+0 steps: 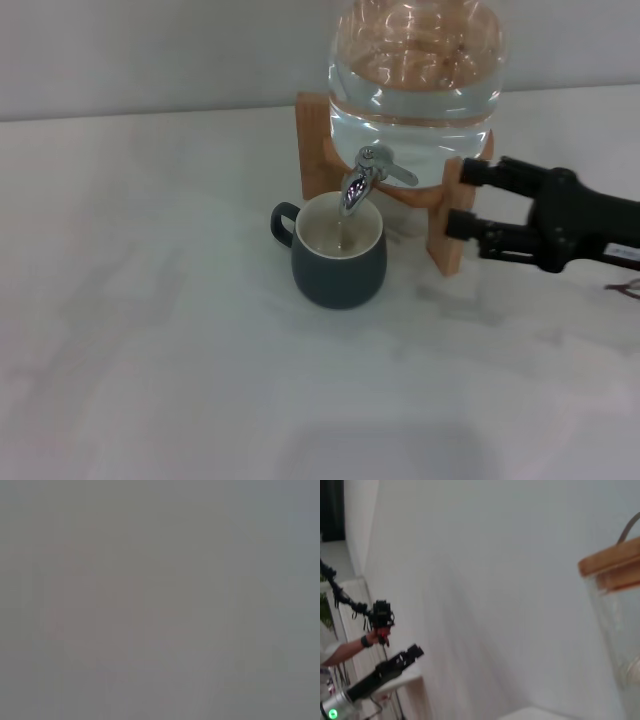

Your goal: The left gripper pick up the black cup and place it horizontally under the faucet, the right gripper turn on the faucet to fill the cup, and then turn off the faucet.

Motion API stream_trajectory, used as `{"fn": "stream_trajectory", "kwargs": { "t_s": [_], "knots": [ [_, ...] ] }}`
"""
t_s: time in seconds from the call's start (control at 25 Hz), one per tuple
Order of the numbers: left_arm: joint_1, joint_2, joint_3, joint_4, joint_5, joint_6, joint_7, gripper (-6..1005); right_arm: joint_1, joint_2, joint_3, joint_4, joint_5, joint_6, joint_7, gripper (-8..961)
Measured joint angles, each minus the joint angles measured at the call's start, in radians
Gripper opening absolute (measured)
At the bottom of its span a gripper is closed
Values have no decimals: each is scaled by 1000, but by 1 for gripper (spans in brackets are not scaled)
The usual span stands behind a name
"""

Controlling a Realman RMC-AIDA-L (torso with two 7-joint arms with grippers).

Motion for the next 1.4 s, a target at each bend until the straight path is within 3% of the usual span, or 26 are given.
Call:
{"fn": "stream_trajectory", "kwargs": {
  "t_s": [0.8, 1.4],
  "knots": [
    [5, -2, 0, 0, -2, 8, 0, 468, -12, 1, -251, -136, 54, -276, 50, 839],
    [-3, -2, 0, -4, 1, 51, 1, 468, -15, 2, -287, -166, 72, -229, 60, 839]
  ]
}}
